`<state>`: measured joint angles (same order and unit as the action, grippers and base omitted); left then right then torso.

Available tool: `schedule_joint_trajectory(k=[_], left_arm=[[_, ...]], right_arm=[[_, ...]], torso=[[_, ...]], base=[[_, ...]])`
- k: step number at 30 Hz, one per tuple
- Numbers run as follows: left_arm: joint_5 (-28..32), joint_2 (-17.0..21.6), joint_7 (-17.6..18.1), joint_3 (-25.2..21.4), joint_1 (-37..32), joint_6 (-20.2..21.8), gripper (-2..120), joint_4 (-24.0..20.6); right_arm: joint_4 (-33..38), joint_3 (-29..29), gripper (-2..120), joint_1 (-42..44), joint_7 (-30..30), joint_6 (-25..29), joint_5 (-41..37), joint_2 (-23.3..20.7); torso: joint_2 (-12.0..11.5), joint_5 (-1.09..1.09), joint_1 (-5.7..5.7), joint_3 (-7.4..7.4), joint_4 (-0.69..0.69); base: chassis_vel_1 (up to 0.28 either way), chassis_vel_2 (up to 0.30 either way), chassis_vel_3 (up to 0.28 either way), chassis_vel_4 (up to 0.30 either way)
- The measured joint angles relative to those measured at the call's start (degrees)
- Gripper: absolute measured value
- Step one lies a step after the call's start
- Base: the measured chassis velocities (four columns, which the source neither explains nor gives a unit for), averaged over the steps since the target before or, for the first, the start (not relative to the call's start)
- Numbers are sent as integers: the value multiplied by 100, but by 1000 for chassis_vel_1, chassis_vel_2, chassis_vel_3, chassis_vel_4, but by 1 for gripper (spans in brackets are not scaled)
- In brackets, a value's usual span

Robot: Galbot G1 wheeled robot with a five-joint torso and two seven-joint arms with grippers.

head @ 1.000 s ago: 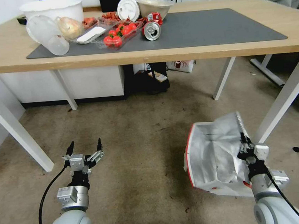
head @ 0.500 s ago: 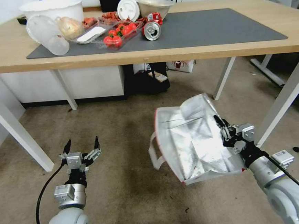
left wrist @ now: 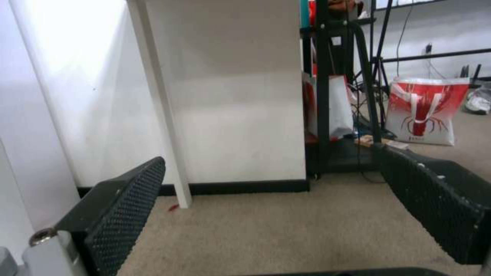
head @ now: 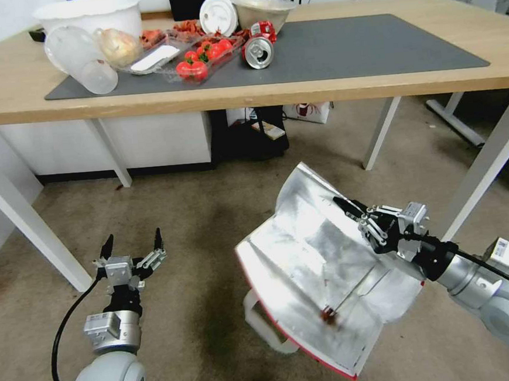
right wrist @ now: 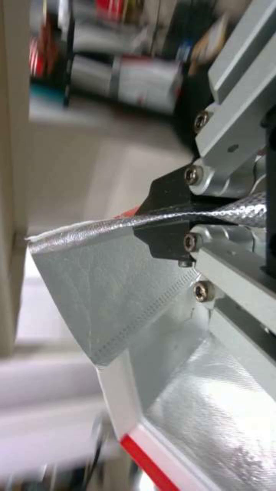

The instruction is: Pick up the food delivery bag from the floor and place it on the table.

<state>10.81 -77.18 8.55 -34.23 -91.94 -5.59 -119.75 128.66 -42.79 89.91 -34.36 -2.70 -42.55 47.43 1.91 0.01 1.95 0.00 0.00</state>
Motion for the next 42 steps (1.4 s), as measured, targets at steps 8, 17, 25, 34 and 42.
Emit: schedule_joint_trajectory(k=[8, 17, 25, 34, 42], left_arm=[[62, 27, -128, -70, -5, -20, 100, -18], [87, 70, -239, -117, 26, -203, 100, 54], [187, 77, -293, -120, 28, -180, 100, -68], [302, 72, -426, -120, -30, -247, 100, -81], [323, 81, -550, -162, -114, -182, 100, -114]], right_arm=[[108, -157, 0, -191, -612, -110, -812, -414], [-3, -358, 0, -324, -1602, -382, -1238, -473], [-133, -508, 0, -385, -2231, -495, -1305, -472], [-184, -547, 0, -434, -2443, -516, -1343, -478], [-209, -569, 0, -432, -2602, -527, -1312, -438]], torso=[[0, -1, 0, 0, 0], [0, -1, 0, 0, 0], [0, 0, 0, 0, 0], [35, -1, 4, 10, 0], [224, -1, 10, 189, 0]], base=[[0, 0, 0, 0], [0, 0, 0, 0], [0, 0, 0, 0], [0, 0, 0, 0], [0, 0, 0, 0]])
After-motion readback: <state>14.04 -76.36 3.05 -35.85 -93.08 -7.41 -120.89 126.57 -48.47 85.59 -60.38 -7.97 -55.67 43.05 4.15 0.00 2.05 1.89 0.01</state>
